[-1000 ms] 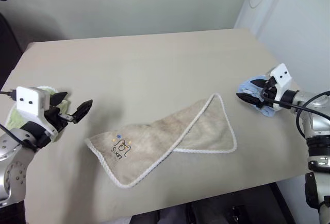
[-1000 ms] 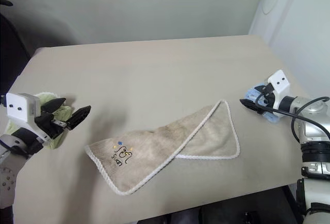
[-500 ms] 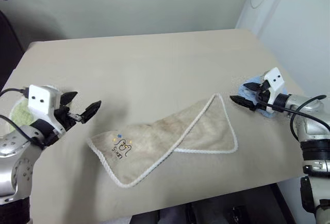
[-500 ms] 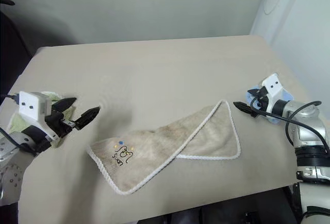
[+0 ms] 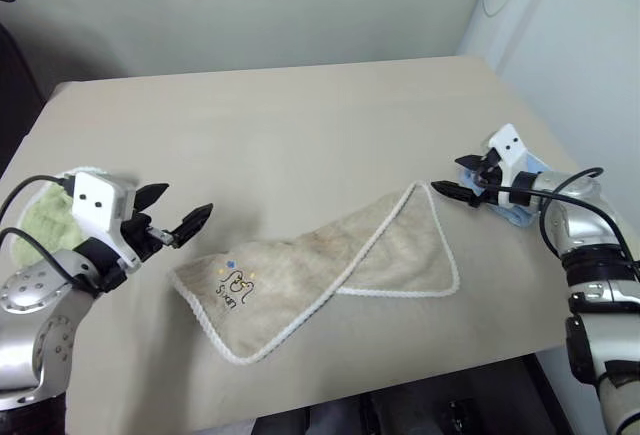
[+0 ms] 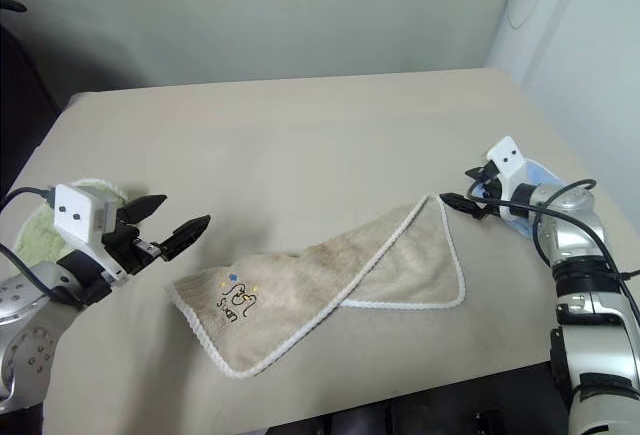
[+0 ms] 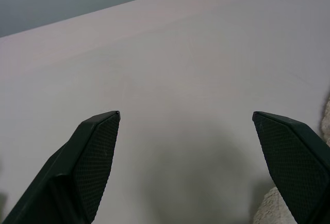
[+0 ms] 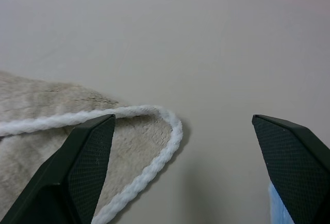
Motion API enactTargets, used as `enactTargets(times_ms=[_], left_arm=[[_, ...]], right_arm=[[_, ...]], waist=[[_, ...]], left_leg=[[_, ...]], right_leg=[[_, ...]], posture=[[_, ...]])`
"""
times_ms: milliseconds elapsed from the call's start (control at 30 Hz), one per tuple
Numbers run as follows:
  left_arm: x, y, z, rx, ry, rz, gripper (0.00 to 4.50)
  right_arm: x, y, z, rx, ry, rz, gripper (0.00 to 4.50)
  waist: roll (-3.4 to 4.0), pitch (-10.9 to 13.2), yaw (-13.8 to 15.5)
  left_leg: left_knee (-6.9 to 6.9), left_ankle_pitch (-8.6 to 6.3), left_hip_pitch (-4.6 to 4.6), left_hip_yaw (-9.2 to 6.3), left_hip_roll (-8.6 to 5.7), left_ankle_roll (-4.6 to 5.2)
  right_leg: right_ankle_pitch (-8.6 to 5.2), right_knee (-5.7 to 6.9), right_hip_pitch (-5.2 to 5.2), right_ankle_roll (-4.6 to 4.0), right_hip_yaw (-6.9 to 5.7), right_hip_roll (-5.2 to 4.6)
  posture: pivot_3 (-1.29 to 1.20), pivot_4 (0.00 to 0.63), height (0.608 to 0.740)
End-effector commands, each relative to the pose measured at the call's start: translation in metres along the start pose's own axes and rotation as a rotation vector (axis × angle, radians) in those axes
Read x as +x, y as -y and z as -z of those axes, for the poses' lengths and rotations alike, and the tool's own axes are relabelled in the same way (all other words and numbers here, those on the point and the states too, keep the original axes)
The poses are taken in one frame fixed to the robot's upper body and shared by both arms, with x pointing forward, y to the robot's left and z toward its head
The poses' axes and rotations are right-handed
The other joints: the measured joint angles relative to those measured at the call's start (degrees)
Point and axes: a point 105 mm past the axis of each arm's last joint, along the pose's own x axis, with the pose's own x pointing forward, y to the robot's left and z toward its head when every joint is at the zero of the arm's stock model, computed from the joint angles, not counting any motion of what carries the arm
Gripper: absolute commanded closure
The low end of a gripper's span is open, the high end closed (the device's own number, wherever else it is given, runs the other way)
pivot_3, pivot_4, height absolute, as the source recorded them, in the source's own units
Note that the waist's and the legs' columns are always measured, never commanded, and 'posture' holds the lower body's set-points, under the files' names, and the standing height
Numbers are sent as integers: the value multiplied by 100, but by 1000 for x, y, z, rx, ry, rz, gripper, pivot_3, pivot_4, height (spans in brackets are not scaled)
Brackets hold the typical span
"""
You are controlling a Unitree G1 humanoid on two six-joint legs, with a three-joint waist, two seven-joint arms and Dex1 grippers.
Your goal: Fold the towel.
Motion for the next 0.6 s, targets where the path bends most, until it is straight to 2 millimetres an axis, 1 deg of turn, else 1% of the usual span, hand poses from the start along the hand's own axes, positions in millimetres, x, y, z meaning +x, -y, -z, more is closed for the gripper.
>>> enactTargets(times_ms=[33, 133, 233, 300, 533, 600], left_arm=[[0, 1, -11, 28, 37, -2, 29], [1, 2, -12, 24, 51, -2, 29], [2, 5, -12, 26, 57, 2, 29], [1, 5, -13, 26, 61, 2, 29], [1, 6, -13, 23, 68, 6, 29], [2, 7, -13, 23, 71, 10, 0]], right_arm=[[0, 2, -6, -27, 16, -18, 0], [16, -1, 7, -32, -34, -31, 0], [23, 0, 18, -47, -77, -23, 0], [26, 1, 22, -46, -89, -18, 0], [38, -1, 25, -46, -96, -2, 0], [41, -1, 21, -35, -77, 0, 376]], waist=[[0, 0, 4], [0, 0, 18], [0, 0, 16], [0, 0, 24], [0, 0, 30], [0, 0, 30]], left_leg=[[-1, 0, -2, 0, 0, 0], [-4, 1, -5, 1, -1, -2], [-1, 1, -4, 0, 0, -2], [-1, 1, -5, 1, -1, -1], [-2, 1, -5, 2, 0, -2], [-1, 1, -5, 2, 0, -2]], right_leg=[[0, 0, -2, 0, 0, 0], [0, -1, -5, 0, 0, -1], [0, 8, -6, -1, 0, -1], [0, 11, -8, -2, 0, -1], [-2, 18, -11, -7, -1, -2], [-3, 22, -12, -9, 0, -3]], posture=[[0, 150, 740], [0, 150, 740], [0, 150, 740], [0, 150, 740], [0, 150, 740], [0, 150, 740]])
